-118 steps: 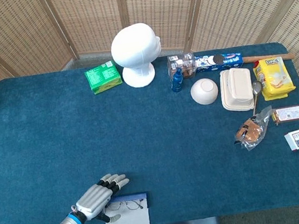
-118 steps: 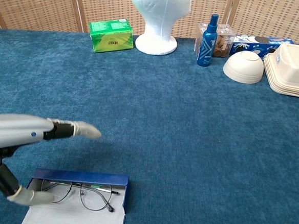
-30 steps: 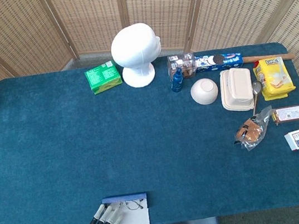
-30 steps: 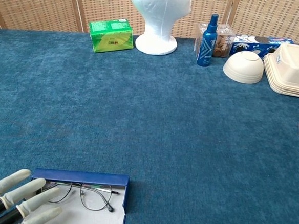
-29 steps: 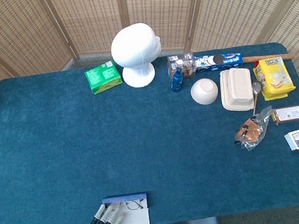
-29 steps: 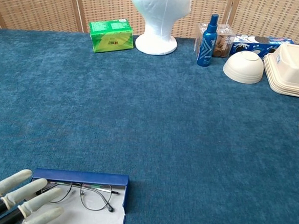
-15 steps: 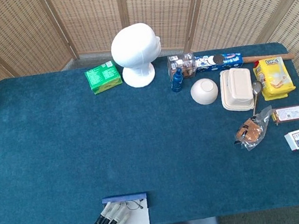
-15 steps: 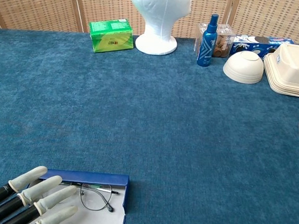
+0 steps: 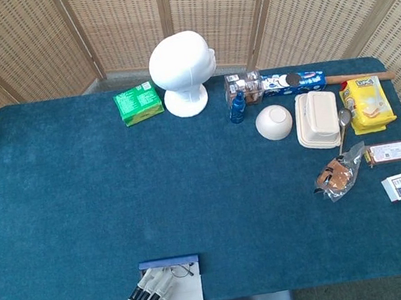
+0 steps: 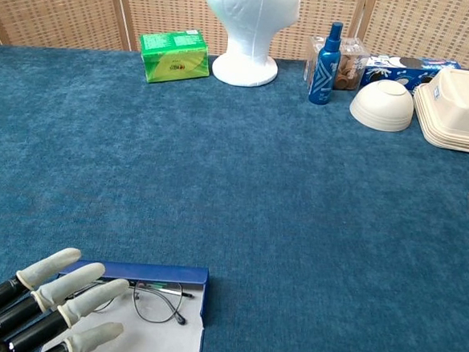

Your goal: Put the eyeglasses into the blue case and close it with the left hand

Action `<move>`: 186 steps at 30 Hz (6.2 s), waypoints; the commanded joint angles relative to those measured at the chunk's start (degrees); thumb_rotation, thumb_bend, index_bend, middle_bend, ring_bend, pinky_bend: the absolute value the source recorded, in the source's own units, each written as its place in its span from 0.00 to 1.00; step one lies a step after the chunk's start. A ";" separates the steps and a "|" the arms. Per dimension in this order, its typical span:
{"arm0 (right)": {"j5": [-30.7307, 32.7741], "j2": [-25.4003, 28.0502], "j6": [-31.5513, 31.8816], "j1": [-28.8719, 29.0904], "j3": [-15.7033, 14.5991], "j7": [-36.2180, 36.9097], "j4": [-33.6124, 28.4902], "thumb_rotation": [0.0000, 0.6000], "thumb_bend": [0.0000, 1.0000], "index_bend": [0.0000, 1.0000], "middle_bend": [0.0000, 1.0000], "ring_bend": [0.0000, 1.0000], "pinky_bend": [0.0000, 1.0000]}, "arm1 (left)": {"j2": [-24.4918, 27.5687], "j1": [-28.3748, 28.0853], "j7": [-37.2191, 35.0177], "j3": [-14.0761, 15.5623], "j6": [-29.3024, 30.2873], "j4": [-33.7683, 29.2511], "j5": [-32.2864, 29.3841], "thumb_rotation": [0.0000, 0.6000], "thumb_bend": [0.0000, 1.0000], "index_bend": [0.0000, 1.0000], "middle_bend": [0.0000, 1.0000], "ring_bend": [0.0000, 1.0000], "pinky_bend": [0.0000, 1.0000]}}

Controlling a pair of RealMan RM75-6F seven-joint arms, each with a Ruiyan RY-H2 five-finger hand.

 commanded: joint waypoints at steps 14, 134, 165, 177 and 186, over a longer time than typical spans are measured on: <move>-0.16 0.29 -0.05 -0.12 -0.05 -0.87 -0.71 0.90 0.18 0.00 0.10 0.00 0.19 | 0.28 0.30 -4.03 -0.09 0.14 -1.71 -2.05 1.00 0.33 0.26 0.08 0.00 0.00; 1.82 0.38 -1.19 -2.00 0.84 1.32 0.66 0.87 0.14 0.00 0.10 0.00 0.19 | -4.88 -4.22 -23.42 -13.51 -2.98 -8.73 -21.76 1.00 0.38 0.50 0.13 0.00 0.00; 1.89 0.45 -1.27 -2.22 0.91 2.41 0.76 0.85 0.14 0.00 0.10 0.00 0.19 | -7.72 -6.64 -22.72 -17.62 -7.04 -10.22 -28.22 1.00 0.38 0.42 0.09 0.00 0.00; 1.91 0.50 -0.87 -2.55 0.94 2.78 1.00 0.80 0.14 0.00 0.10 0.00 0.19 | -9.10 -7.69 -21.10 -20.08 -8.96 -9.75 -31.84 1.00 0.33 0.01 0.00 0.00 0.00; 1.94 0.59 -0.64 -2.84 0.93 2.64 0.83 0.80 0.14 0.00 0.10 0.00 0.19 | -9.00 -8.71 -20.58 -21.22 -8.59 -10.27 -32.35 1.00 0.32 0.01 0.00 0.00 0.00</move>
